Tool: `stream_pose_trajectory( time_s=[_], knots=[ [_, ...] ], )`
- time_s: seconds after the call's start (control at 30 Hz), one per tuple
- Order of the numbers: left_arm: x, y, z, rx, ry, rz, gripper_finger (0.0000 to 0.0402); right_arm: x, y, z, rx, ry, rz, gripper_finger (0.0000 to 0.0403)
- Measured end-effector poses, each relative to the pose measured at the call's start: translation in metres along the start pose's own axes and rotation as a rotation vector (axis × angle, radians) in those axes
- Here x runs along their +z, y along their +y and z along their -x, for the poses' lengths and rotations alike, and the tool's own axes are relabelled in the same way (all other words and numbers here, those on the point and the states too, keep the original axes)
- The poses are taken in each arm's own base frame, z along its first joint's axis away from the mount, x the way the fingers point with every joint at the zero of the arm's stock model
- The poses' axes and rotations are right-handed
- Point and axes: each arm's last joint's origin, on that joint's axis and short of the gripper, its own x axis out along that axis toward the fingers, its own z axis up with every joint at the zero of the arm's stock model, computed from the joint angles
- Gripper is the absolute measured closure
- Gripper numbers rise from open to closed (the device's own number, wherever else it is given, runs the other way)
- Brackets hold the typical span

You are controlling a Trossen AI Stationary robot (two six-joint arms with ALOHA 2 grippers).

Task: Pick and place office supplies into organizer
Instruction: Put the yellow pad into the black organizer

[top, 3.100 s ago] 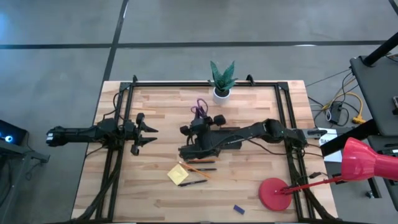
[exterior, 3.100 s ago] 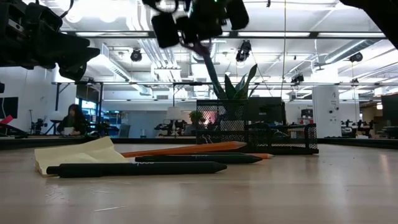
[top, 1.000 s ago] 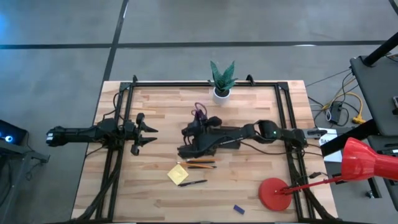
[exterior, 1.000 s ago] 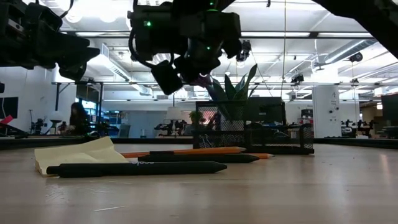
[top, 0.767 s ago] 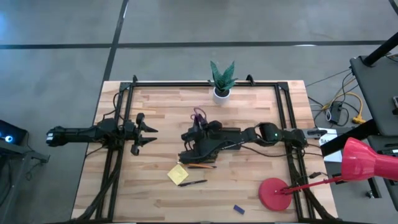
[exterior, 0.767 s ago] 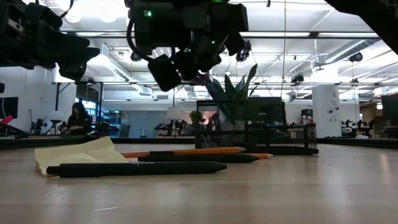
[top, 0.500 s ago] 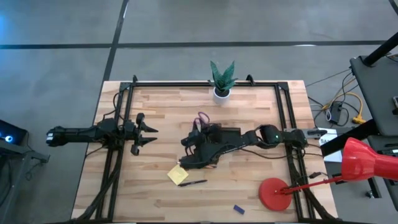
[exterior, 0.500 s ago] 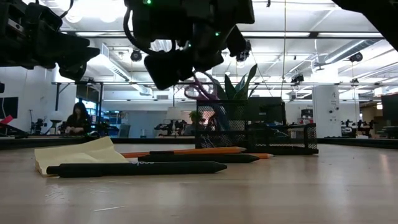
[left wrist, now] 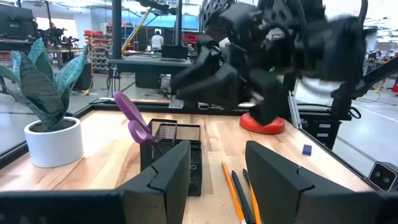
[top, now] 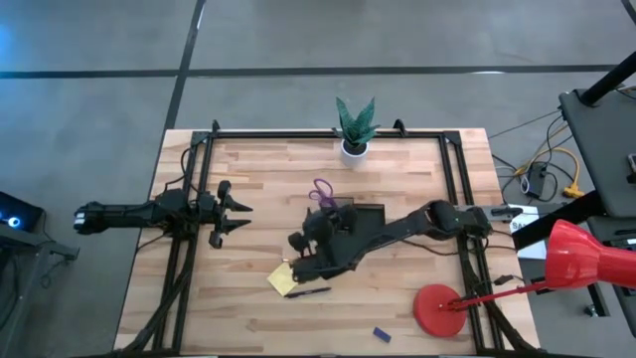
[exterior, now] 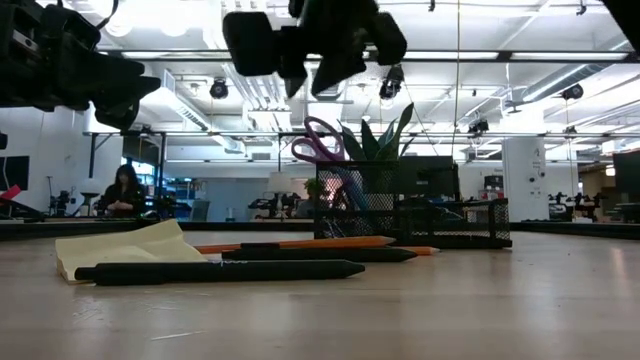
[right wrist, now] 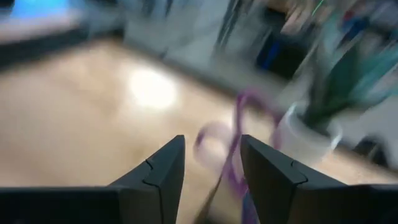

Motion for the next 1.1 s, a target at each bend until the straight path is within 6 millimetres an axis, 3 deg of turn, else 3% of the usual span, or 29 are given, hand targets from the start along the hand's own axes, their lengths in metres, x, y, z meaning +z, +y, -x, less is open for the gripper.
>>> stream_pose_trajectory(
  time_s=[0.17,0.3,0.4,0.5,0.7,0.83,0.93,1.1],
  knots=[
    [0.000,0.000,0.000,0.000,0.000,0.000,0.0261,-0.015,0.006,0.020,0.184,0.263,0.309,0.0260],
    [0.000,0.000,0.000,0.000,0.000,0.000,0.0261,-0.025,0.012,0.036,0.472,0.460,0.654,0.0264],
    [0.000,0.000,0.000,0.000,0.000,0.000,0.0261,-0.029,0.017,0.042,0.687,0.577,0.759,0.0273],
    [0.000,0.000,0.000,0.000,0.000,0.000,0.0261,-0.028,0.020,0.042,0.870,0.668,0.782,0.0286],
    [0.000,0.000,0.000,0.000,0.000,0.000,0.0261,-0.024,0.011,0.036,0.837,0.705,0.846,0.0297],
    [0.000,0.000,0.000,0.000,0.000,0.000,0.0261,-0.023,-0.005,0.038,0.834,0.832,0.891,0.0293],
    [0.000,0.000,0.000,0.000,0.000,0.000,0.0261,-0.016,-0.013,0.034,0.864,0.942,0.783,0.0299],
    [0.000,0.000,0.000,0.000,-0.001,0.000,0.0261,-0.003,-0.036,0.029,0.772,0.970,0.607,0.0326]
  ],
)
